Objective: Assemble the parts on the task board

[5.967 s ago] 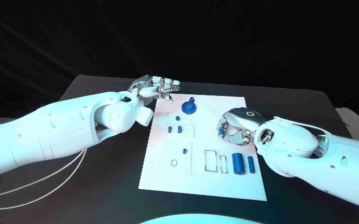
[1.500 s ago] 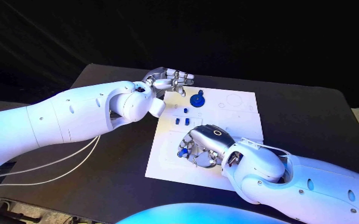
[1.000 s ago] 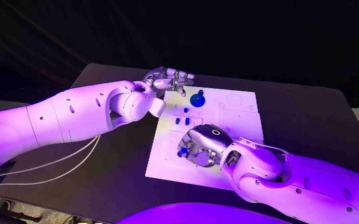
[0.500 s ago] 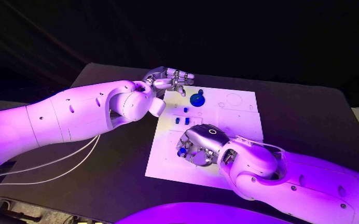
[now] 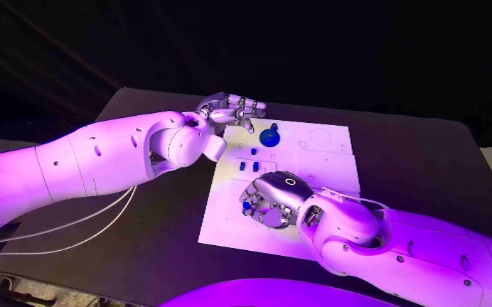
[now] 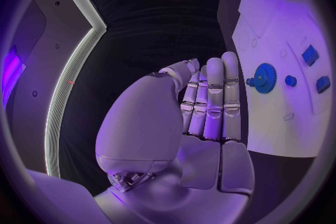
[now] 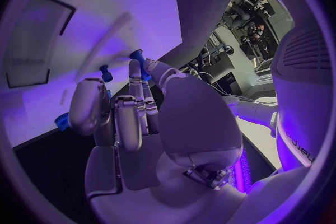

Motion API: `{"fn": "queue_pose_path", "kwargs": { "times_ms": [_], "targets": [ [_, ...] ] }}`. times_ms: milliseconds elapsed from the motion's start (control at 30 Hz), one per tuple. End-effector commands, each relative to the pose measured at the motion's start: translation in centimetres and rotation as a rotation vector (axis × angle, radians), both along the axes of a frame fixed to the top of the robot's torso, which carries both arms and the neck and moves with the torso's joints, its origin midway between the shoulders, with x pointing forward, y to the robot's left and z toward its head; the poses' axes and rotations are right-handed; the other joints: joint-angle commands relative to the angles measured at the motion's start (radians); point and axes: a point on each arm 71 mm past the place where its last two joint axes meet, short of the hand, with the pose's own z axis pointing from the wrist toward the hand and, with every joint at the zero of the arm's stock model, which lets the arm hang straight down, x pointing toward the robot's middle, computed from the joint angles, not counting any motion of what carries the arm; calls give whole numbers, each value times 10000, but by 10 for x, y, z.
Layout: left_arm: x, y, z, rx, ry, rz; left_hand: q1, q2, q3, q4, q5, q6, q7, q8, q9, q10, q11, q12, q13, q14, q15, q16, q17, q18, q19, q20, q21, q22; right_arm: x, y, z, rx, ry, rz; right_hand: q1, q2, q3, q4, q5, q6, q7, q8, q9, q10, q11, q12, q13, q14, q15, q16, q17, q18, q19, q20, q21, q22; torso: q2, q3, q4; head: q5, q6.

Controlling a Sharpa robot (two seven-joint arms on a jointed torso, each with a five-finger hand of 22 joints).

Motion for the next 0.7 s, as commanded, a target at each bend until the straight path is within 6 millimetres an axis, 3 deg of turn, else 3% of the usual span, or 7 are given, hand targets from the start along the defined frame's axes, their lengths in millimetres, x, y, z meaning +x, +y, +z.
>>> {"fn": "queue_pose_path", "kwargs": {
  "times_ms": [33,233,333,500,600,700],
  "targets": [
    [-1,-3,1,60,-97,-293,-55,68,-63,-27,-52,-66,16,44,-8,-95,4,28,-6,-83,-12,48,-18,140,-88,7,-43,-14,-1,1,3,224,-223,-20,-34,-125,-80,11,-70,-138,-10,-43,-36,74,-43,7,19,701,-77,-45,813,-114,55,-26,55,758,-4,2,-4,-11,15],
    [-1,-2,1,109,-114,-328,-58,69,-67,-28,-52,-68,19,47,-7,-124,11,23,-11,-91,-8,50,-21,140,-92,10,-47,-16,-2,-2,6,531,-424,-211,-33,-231,-151,-8,-249,-582,-80,-49,-154,199,-118,7,68,705,-134,-41,815,-123,79,-88,73,788,0,3,5,-23,38],
    [-1,-2,1,118,-117,-330,-58,69,-67,-28,-52,-68,19,47,-7,-124,11,23,-11,-91,-8,50,-21,140,-92,10,-47,-16,-5,-7,10,719,-503,-316,31,-311,-194,-74,-354,-1044,-193,-57,-271,348,-189,41,115,715,-196,-23,843,-136,114,-136,139,833,1,4,-6,-24,52],
    [-1,1,1,133,-116,-322,-60,81,-70,-28,-51,-56,16,61,-2,-161,17,17,-17,-102,-2,54,-26,139,-97,15,-52,-18,-9,-21,20,1082,-573,-529,-5,-390,-308,-71,-417,-1396,-296,-40,-349,483,-251,64,159,717,-249,-23,837,-145,136,-184,169,863,-10,3,-9,-51,-23],
    [-1,2,0,147,-111,-308,-60,81,-70,-28,-51,-56,16,61,-2,-161,17,17,-17,-102,-2,54,-26,139,-97,15,-52,-18,-5,-37,30,1427,-429,-827,-214,-466,-509,59,-421,-1130,-151,105,-289,680,-239,146,230,735,-248,19,906,-163,163,-197,230,902,-9,-2,-6,-125,-2],
    [-1,4,0,165,-105,-288,-60,81,-70,-28,-51,-56,16,61,-2,-161,17,17,-17,-102,-2,54,-26,139,-97,15,-52,-18,6,-67,39,1892,470,-1718,-1079,-752,-1274,572,-731,-116,-7,629,-75,1307,-76,589,518,753,-114,61,965,-157,120,-130,86,859,-27,-15,-16,-319,46]
  ]
}}
